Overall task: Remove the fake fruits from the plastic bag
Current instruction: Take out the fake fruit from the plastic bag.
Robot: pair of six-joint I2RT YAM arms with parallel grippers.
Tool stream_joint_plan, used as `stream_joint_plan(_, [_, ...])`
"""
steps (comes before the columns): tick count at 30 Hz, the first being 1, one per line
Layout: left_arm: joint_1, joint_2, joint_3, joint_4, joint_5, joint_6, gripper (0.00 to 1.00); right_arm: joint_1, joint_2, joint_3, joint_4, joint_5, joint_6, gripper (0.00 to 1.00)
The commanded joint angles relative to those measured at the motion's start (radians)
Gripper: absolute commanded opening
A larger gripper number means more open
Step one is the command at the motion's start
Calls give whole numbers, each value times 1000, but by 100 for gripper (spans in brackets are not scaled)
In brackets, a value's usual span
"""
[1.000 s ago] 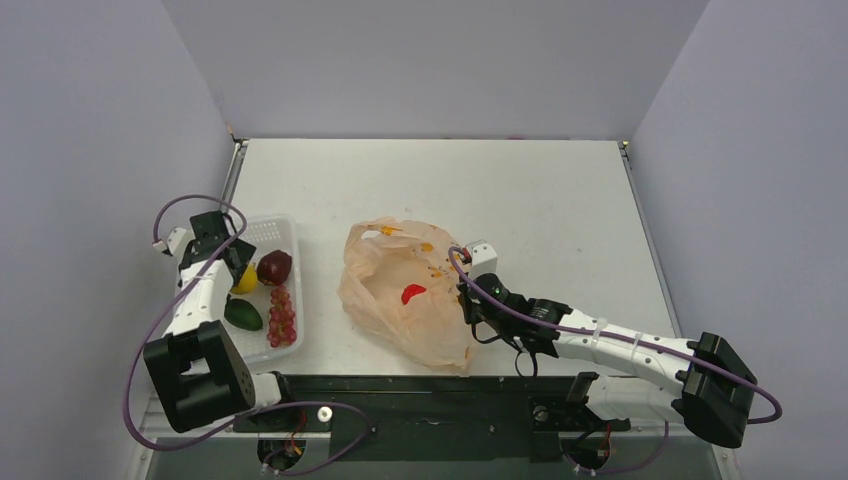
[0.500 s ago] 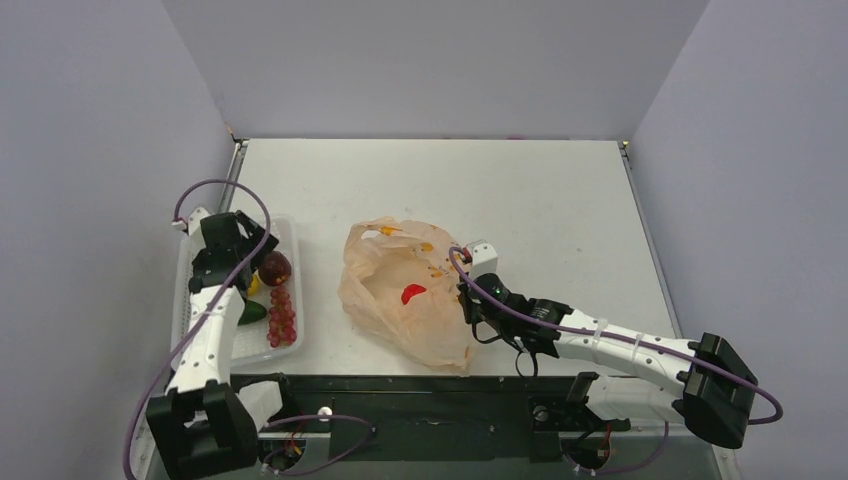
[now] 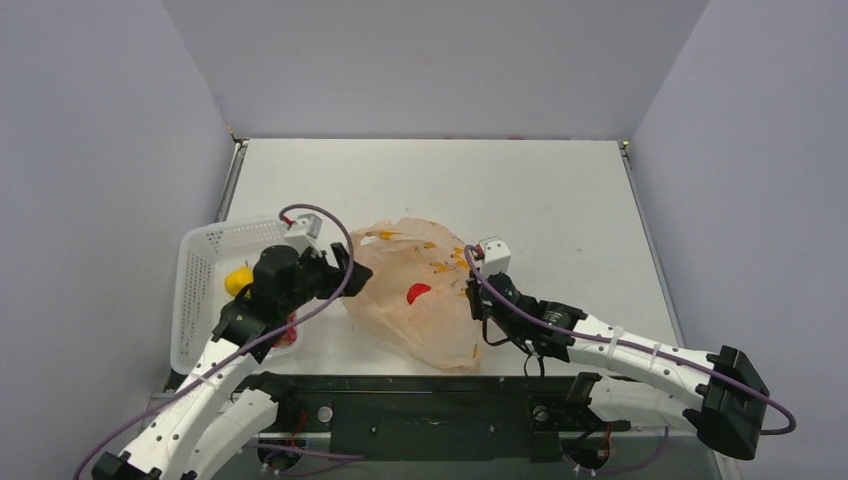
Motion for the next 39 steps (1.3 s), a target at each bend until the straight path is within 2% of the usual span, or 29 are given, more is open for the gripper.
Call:
stream_joint_plan(1, [-279,-8,-47,52,-116,0,73,-9,-40,-9,-20,74,19,0])
stream_joint_plan(7, [-608,42,-51,194,-340,35,70,-9,-78,-28,-50,94,34,0])
stream_joint_plan(10, [-668,136,-21,217,-410,42,70,-8,-94,-30,-65,104,40,0])
stream_joint_plan(14, [-669,300,63,202,-486,12,64,-9,-113,-33,-67,103,40,0])
stream_joint_plan(18, [-648,444,122,225,-518,12,64,-10,-115,-31,-64,96,38,0])
stream_joint_plan(28, [-559,748,261,220,-424,34,62,-10,-140,-47,-63,94,35,0])
stream_joint_plan(34, [-558,840,320,192,-341,75,63,-12,-152,-54,-65,98,37,0])
stream_joint_plan(39, [-572,809,274,270,-256,85,70,-12,-155,-60,-66,98,38,0])
